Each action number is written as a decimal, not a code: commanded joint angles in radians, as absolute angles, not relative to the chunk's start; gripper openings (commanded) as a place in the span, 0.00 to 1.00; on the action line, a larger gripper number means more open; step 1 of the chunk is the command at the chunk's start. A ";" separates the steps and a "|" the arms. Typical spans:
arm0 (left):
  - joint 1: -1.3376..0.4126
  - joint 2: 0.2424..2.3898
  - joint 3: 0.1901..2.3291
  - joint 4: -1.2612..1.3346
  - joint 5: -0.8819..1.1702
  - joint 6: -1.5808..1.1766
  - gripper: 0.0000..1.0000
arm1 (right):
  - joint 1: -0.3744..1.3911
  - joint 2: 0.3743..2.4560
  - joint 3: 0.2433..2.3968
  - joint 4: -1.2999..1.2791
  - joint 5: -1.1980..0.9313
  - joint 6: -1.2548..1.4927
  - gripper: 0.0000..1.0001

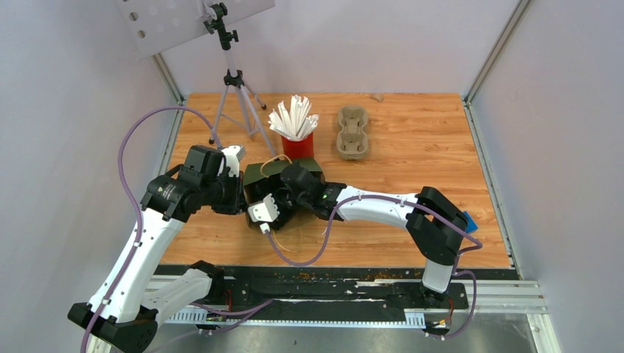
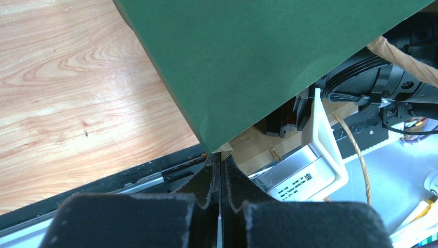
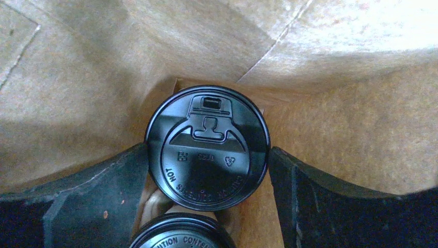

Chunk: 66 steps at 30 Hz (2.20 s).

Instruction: Pack the takeout coffee

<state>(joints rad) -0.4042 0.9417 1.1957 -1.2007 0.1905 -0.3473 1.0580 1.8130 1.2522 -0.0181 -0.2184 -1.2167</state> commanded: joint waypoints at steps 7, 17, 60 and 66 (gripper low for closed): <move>-0.401 0.932 1.202 -1.181 0.221 -0.356 0.00 | 1.062 1.775 1.290 0.004 -0.236 -1.212 0.87; -0.401 0.933 1.204 -1.180 0.221 -0.361 0.00 | 1.066 1.754 1.295 -0.034 -0.253 -1.210 0.92; -0.402 0.921 1.235 -1.155 0.279 -0.460 0.00 | 1.054 1.482 1.258 -0.266 -0.249 -1.053 0.79; -0.402 0.922 1.254 -1.142 0.316 -0.501 0.00 | 1.054 1.440 1.257 -0.310 -0.238 -1.022 0.77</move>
